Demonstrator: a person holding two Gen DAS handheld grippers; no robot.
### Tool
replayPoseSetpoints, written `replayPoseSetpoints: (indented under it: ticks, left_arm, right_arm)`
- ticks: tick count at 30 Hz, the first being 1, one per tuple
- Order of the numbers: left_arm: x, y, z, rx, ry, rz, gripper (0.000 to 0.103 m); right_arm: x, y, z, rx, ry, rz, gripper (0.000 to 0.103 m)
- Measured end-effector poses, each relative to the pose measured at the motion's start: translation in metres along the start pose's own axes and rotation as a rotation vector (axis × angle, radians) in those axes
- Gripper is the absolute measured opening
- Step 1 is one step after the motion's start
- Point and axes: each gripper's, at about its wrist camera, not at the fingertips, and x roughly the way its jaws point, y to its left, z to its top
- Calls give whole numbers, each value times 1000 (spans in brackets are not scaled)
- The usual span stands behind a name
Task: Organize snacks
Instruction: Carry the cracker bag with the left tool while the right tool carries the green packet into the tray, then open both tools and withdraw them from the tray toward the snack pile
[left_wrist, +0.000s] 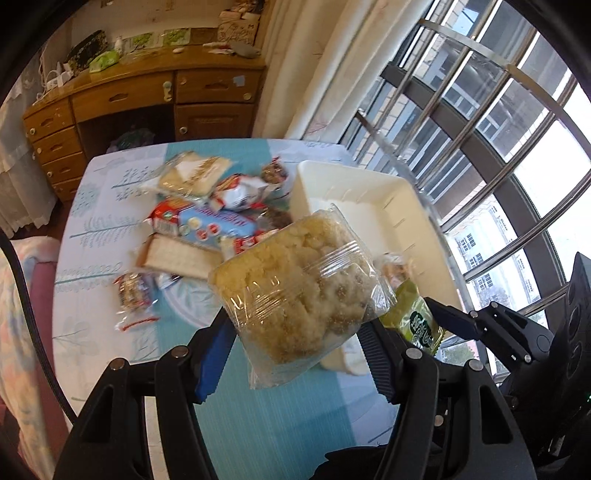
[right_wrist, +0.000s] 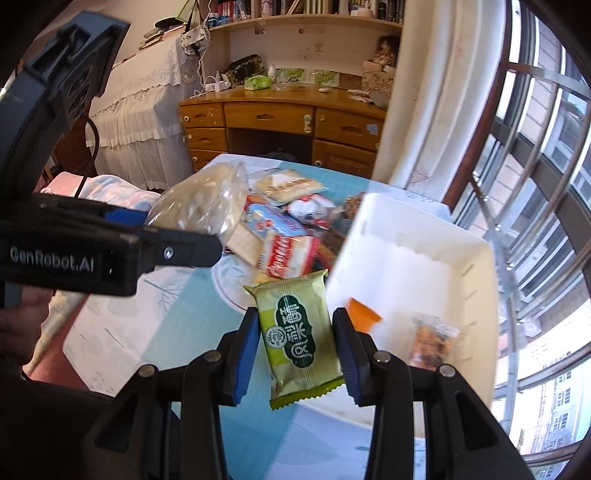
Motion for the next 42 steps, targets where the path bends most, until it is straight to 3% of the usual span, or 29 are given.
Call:
replayPoseSetpoints:
  ticks: [11, 17, 23, 29, 35, 42]
  left_arm:
    - [38, -74, 23, 74, -21, -62, 64]
    - [63, -92, 33, 75, -5, -85, 65]
    - [83, -100, 34, 59, 32, -99, 68]
    - [90, -99, 34, 36, 49, -98, 92]
    - [85, -91, 33, 19, 37, -105, 93]
    - [71, -77, 28, -8, 11, -111, 93]
  right_arm:
    - [-8, -61, -16, 40, 0, -90, 41]
    - [-1, -83, -20, 61, 26, -110, 41]
    - [10, -97, -24, 82, 69, -125, 41]
    - [19, -102, -26, 90, 111, -131, 41]
    - [22, -98, -27, 97, 126, -134, 55]
    - [25, -92, -27, 125, 150, -113, 57]
